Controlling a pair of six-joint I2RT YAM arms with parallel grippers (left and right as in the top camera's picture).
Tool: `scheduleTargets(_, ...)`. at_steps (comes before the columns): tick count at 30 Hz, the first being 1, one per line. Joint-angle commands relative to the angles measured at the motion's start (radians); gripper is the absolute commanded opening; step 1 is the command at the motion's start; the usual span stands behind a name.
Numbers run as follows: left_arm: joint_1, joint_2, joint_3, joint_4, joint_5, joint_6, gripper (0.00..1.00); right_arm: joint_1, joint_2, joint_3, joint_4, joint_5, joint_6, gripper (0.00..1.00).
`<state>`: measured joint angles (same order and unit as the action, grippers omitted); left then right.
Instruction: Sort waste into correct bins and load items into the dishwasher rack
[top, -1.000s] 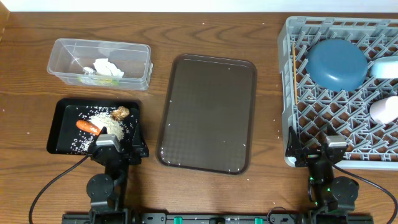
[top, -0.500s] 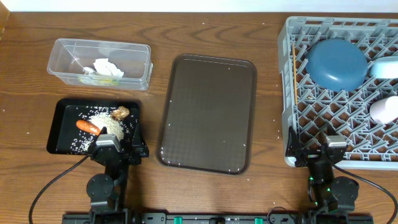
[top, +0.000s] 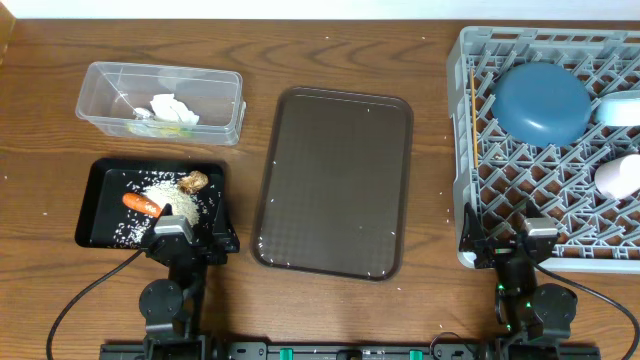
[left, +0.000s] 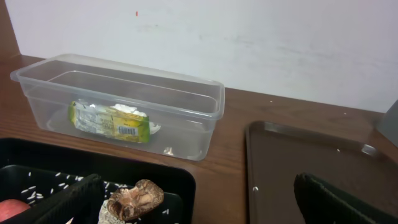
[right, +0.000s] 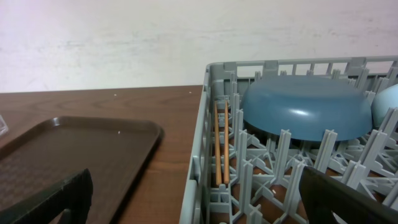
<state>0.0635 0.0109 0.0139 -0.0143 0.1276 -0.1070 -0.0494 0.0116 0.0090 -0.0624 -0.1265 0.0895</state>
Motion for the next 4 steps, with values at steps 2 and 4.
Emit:
scheduleTargets(2, -0.004, -0.007, -0.01, -0.045, 0.019, 0.01, 0.98, -0.018, -0.006, -0.003, -0.001, 0.002, -0.016, 0.99)
scheduleTargets(4, -0.004, -0.007, -0.01, -0.045, 0.019, 0.01, 0.98, -0.018, -0.006, -0.003, -0.001, 0.002, -0.016, 0.99)
